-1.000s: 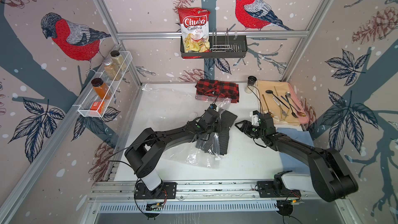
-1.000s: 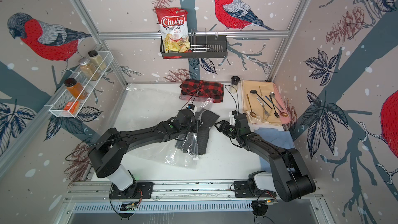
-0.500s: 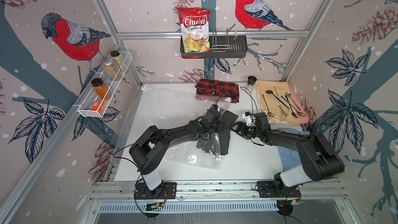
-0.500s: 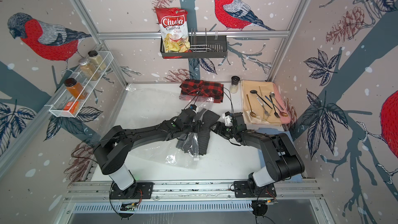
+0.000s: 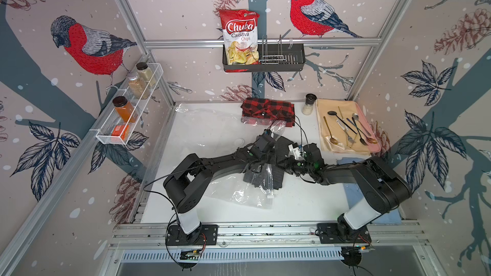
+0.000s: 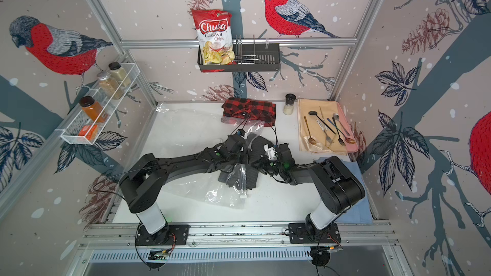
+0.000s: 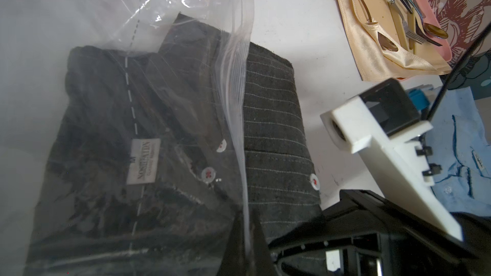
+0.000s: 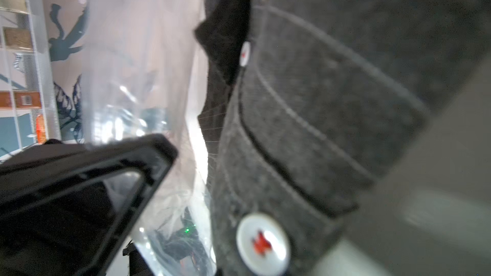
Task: Place the folded shirt into the vacuum bag
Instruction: Place the shirt in the vacuum bag.
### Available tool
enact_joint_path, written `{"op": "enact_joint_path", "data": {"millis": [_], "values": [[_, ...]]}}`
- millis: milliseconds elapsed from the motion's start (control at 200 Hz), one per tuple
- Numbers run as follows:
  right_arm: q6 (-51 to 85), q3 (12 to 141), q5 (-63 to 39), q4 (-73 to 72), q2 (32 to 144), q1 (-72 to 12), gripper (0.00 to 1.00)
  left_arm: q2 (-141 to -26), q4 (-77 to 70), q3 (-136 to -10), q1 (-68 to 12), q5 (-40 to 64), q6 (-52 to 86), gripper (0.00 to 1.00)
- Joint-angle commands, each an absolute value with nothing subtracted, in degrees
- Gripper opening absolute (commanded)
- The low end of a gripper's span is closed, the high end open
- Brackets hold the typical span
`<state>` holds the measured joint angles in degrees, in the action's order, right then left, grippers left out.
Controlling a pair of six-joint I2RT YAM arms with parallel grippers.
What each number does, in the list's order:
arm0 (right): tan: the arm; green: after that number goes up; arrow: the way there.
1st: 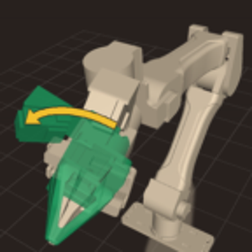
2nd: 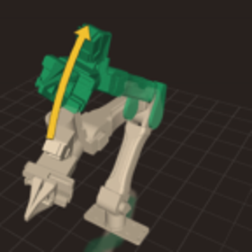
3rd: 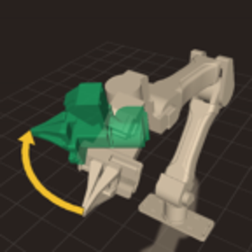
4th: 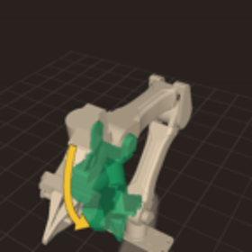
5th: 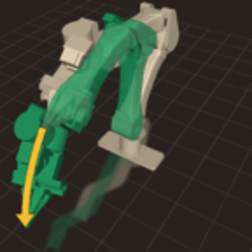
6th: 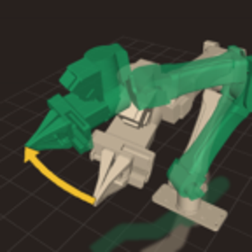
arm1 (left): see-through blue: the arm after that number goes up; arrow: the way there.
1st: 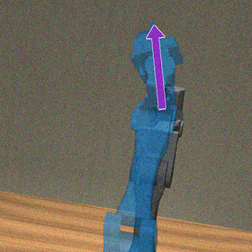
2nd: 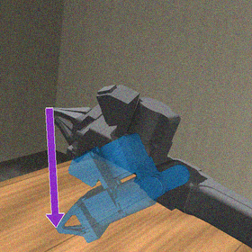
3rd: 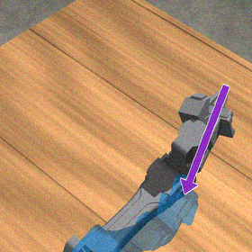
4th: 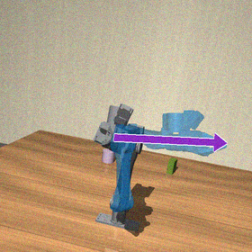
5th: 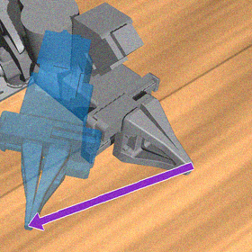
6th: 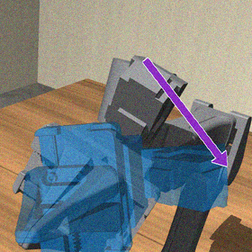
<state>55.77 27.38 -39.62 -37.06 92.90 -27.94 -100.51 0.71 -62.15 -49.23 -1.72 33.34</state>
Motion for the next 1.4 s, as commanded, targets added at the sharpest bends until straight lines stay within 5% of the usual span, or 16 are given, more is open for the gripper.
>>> {"op": "enact_joint_path", "data": {"millis": [0,295,470,1391], "values": [[63.7,27.9,-42.5,-48.7,93.8,-27.5,0.0,-99.6,0.2,-61.6,-49.6,-1.0,34.2,0.0],[84.6,23.9,-43.8,-79.2,106.2,-29.3,0.0,-99.0,-0.9,-61.2,-50.0,-0.6,34.9,0.0],[86.9,22.5,-41.6,-84.3,111.4,-33.2,0.0,-99.3,-1.2,-61.7,-50.0,-0.5,35.0,0.0],[69.6,34.3,-37.6,-56.9,111.3,-39.9,0.0,-93.4,-1.4,-61.5,-50.2,-2.3,35.0,0.0]]}}
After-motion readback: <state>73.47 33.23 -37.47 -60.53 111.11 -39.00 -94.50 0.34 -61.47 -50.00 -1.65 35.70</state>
